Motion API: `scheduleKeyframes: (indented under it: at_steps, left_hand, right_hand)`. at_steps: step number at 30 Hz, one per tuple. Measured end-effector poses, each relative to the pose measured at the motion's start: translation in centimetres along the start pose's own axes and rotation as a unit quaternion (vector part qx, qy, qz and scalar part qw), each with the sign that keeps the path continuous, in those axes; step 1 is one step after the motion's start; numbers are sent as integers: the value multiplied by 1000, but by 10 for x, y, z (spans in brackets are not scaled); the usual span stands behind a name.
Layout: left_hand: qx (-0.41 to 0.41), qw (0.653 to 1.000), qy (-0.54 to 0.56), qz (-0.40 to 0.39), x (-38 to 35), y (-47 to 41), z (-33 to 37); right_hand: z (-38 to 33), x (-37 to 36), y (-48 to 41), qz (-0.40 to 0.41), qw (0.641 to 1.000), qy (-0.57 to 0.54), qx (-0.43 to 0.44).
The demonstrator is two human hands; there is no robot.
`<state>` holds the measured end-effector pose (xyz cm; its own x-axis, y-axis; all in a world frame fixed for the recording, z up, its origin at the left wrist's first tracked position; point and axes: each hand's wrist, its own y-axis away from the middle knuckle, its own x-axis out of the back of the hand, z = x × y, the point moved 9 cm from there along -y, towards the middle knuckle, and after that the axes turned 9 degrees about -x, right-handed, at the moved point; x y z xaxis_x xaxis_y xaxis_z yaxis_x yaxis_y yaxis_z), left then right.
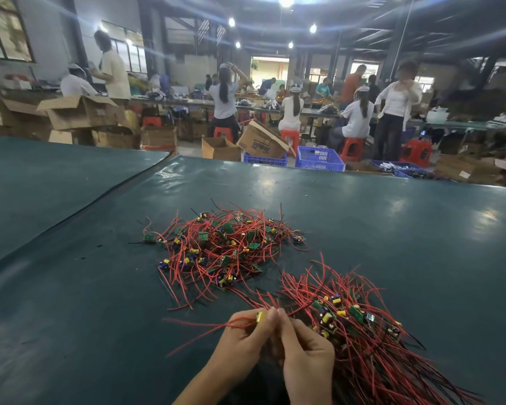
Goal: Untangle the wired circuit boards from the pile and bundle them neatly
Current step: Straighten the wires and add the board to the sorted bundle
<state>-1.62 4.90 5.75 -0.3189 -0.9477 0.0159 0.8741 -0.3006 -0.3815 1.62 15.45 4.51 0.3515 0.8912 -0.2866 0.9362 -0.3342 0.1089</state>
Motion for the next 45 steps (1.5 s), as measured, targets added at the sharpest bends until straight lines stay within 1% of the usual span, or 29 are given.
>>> scheduleKeyframes:
  at_steps: [3,6,9,12,16,19,20,22,26,28,30,32,35,37,39,42,45]
  left_hand:
    - [2,999,34,17,4,0,-2]
    - [-21,999,8,29,5,-4,5]
    - [-44,999,-22,22,6,-8,13]
    - [-50,998,-2,36,16,-8,20]
    - [-56,996,29,59,24,-6,20]
    - [-37,993,63,90,28,-4,14]
    - [-33,992,72,97,29,-4,13]
    - [-30,992,80,97,28,-5,11]
    - [-17,997,70,34,13,-5,6]
    - [-1,997,73,5,6,-3,3]
    - [6,999,41,-21,1,-1,2]
    - [8,999,15,-34,-1,-2,2]
    - [-6,1000,-11,-19,5,-6,9]
    - [-12,1000,-1,-14,8,-7,12]
    - [-4,1000,19,1,12,-6,12]
    - [15,998,61,30,15,-4,9]
    - [33,995,83,33,16,-2,7]
  right_hand:
    - [-1,-3,0,-6,1000,8,0]
    - [-8,4,-4,20,999,-36,-12]
    - [-22,21,-4,58,993,-97,-15]
    - [-33,43,-9,86,985,-152,-13]
    - [-44,57,-11,108,975,-192,23]
    - [-41,51,-7,116,976,-178,44]
    - [-37,45,-6,107,980,-163,41]
    - [-29,28,-2,64,992,-103,25]
    - [-14,-10,4,-37,999,22,25]
    - [-7,-13,3,-33,998,53,17]
    - [-4,-8,1,-12,998,56,8]
    - [-6,0,-4,8,1000,30,-1]
    - [-14,25,-11,61,997,-41,-23]
    - [-21,42,-16,84,992,-95,-27]
    - [-29,51,-17,97,987,-124,-10]
    - [-31,45,-14,78,991,-105,16]
    - [-16,22,-9,21,1000,-12,-9]
